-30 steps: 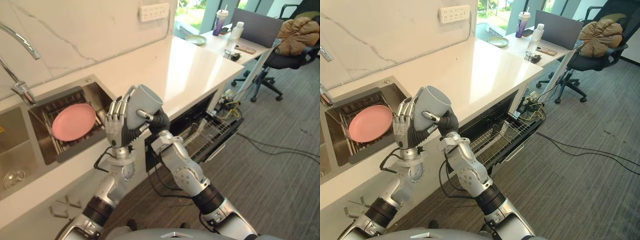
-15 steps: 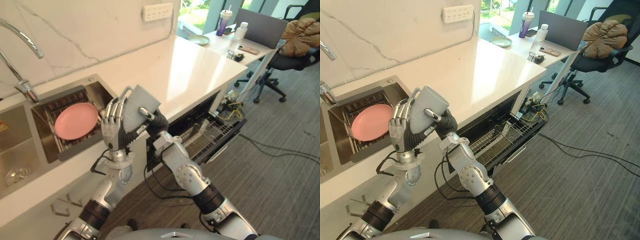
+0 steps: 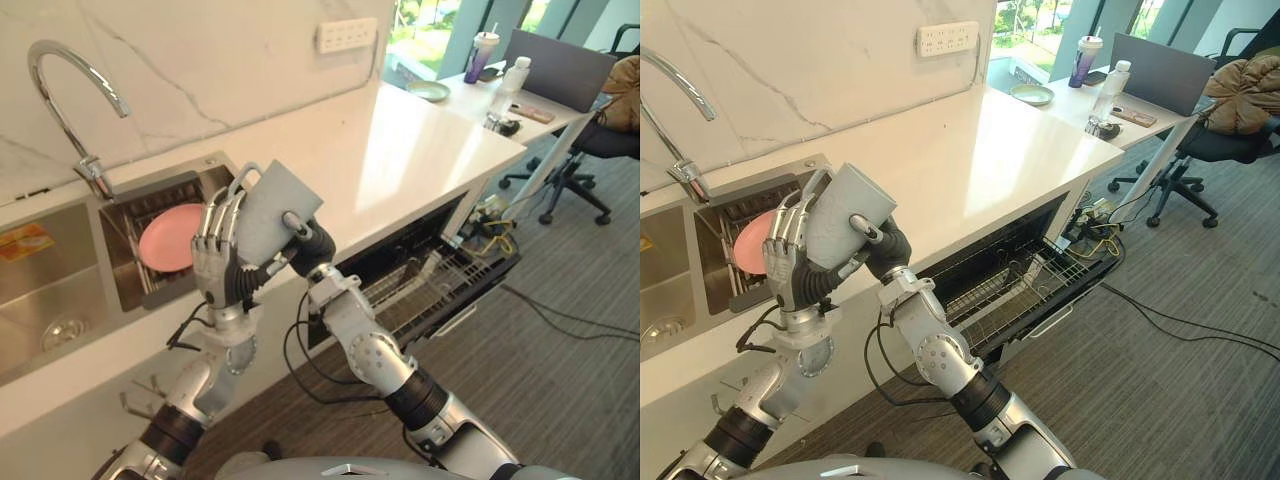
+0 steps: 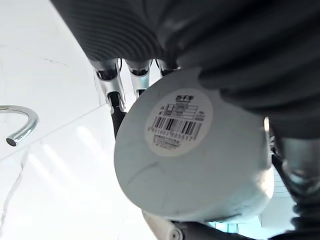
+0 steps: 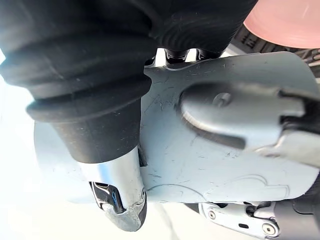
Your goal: Walk over to the sink, pick up the cup, carry it to the dishwasher, place the cup inside the dishwasher, then close the dishwasher door
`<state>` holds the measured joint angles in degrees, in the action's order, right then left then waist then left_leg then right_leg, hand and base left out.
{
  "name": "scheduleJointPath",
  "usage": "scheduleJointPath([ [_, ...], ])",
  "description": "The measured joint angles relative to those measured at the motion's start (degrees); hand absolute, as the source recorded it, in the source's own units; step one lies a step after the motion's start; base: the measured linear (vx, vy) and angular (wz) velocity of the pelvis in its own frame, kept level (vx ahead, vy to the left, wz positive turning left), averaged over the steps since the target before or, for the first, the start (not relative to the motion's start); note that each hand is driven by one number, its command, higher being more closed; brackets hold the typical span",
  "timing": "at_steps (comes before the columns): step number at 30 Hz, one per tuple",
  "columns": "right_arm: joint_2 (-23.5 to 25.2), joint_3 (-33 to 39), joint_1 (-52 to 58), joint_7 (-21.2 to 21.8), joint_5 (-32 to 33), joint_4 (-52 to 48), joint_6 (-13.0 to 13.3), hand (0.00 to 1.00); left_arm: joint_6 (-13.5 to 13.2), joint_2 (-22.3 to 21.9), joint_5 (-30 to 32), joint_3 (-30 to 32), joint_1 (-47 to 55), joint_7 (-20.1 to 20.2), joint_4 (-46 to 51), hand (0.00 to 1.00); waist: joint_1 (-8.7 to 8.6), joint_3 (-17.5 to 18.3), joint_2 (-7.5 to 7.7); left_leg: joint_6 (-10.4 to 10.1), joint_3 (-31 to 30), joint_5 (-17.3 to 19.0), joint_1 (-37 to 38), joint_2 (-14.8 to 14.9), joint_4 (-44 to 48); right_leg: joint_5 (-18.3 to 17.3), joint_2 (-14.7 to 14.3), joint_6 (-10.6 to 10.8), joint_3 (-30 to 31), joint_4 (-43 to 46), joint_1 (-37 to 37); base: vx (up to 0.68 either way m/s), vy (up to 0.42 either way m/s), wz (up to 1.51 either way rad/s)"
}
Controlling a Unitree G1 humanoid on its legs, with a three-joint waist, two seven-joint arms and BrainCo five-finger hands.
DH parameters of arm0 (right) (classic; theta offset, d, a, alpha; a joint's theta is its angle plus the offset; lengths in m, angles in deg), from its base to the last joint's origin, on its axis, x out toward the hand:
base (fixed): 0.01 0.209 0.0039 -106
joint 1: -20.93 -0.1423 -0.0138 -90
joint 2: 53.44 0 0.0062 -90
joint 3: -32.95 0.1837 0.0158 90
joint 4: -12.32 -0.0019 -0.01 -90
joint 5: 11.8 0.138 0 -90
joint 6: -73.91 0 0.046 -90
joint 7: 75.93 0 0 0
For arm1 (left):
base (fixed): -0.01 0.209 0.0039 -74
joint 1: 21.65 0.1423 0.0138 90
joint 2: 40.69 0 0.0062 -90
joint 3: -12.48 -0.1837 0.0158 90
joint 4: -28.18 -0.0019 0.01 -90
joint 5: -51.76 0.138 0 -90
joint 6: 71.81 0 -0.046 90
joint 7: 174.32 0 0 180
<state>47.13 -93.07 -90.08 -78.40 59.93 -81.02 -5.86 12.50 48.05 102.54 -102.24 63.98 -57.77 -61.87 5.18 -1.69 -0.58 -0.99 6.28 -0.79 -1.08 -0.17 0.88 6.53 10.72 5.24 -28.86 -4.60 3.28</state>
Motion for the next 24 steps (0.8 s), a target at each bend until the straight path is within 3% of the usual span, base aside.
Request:
scheduleJointPath([
  [6, 0.30, -0.22, -0.02, -0.50, -3.24, -0.01, 1.08, 1.00, -1.60, 0.48, -0.03, -0.03, 2.42, -0.28, 0.76, 0.00, -0.01, 0.01, -0.01, -0.02, -0.01, -0.05, -0.06, 0.28, -0.01, -0.20, 0.05, -0.10, 0.11, 0.55, -0.33, -0.01, 0.003, 0.00],
  [10, 0.39, 1.40, -0.02, -2.65, -14.25, -0.01, 2.17, 1.00, -1.61, 0.49, -0.08, -0.14, 2.34, -0.28, -0.96, 0.00, -0.38, 0.01, -0.02, 0.01, 0.14, -0.14, -0.30, 0.28, -0.01, -0.15, 0.04, -0.06, 0.31, 0.54, -0.70, 0.00, 0.000, 0.00],
  [15, 0.43, 2.78, -0.02, -3.10, -15.88, -0.01, 2.16, 1.00, -1.70, 0.39, -0.05, -0.63, 1.52, -0.13, -2.00, 0.00, -0.70, 0.01, -0.02, 0.43, 0.24, -0.50, -0.35, 0.09, -0.03, 0.23, 0.02, 0.45, 0.59, 0.48, -0.83, 0.00, 0.000, 0.00],
  [22, 0.48, 5.37, -0.02, -6.96, -25.35, -0.01, 2.53, 1.00, -1.70, -0.25, -0.03, -1.57, 0.40, 0.57, -4.11, 0.00, -1.64, -0.02, -0.05, 0.44, 0.76, -0.50, -0.26, 0.05, -0.05, 0.35, 0.07, 0.46, 1.21, 0.48, -1.03, 0.00, 0.003, -0.03],
  [24, 1.41, 9.68, -0.19, -8.75, -26.75, -0.07, 5.32, 1.00, -1.76, -0.26, 0.02, -2.83, 0.65, 1.28, -5.57, 0.00, -1.82, -0.04, -0.09, 0.44, 1.05, -0.50, -0.09, 0.04, -0.07, 0.37, 0.12, 0.44, 1.47, 0.48, -1.04, -0.01, 0.016, -0.07],
])
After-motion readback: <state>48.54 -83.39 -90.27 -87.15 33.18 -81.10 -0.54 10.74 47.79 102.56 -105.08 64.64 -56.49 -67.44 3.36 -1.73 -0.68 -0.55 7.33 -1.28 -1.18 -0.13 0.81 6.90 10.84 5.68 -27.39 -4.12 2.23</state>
